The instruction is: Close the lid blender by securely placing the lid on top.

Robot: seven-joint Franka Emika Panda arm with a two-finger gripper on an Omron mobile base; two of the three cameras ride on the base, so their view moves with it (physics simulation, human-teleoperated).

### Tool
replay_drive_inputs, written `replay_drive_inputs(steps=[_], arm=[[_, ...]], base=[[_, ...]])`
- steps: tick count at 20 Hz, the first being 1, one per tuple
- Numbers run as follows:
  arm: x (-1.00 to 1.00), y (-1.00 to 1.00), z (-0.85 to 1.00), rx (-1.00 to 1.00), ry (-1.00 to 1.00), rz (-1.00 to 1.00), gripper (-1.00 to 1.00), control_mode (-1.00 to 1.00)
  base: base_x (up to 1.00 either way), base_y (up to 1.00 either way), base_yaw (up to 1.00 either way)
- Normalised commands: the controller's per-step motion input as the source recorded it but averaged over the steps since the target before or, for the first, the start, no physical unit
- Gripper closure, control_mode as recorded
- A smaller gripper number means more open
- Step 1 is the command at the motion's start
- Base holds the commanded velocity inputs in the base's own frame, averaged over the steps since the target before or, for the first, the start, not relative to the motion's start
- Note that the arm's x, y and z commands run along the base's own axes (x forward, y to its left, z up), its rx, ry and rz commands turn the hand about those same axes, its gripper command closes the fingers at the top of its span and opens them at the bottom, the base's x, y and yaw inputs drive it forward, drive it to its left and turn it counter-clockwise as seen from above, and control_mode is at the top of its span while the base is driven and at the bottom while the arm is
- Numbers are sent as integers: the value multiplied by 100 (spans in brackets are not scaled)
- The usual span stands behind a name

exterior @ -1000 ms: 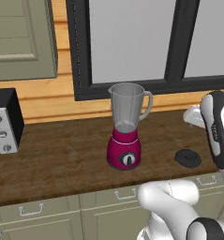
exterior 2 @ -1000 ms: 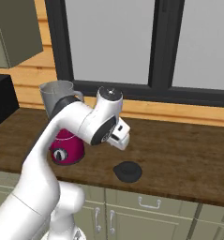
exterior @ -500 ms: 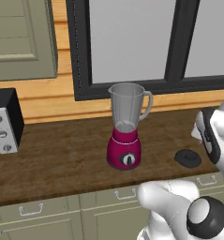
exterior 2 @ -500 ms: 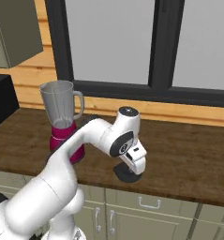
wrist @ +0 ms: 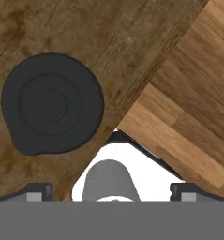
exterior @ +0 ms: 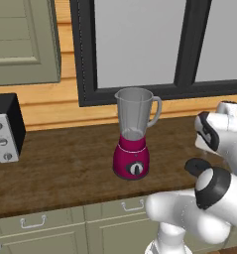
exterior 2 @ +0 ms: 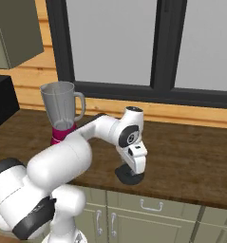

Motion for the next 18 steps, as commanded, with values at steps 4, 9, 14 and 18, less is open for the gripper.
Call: replay_drive_inputs(steps=[4, 9, 14, 18], arm=[[0, -5, -44, 7, 2, -5, -100, -100], [14, -27, -41, 11, 0, -1, -100, -100], [40, -4, -14, 5, 0, -2, -100, -100], [29, 0, -14, 0, 0, 0, -100, -100]], base=[[0, 0, 0], [0, 0, 0], [0, 0, 0], [0, 0, 0]])
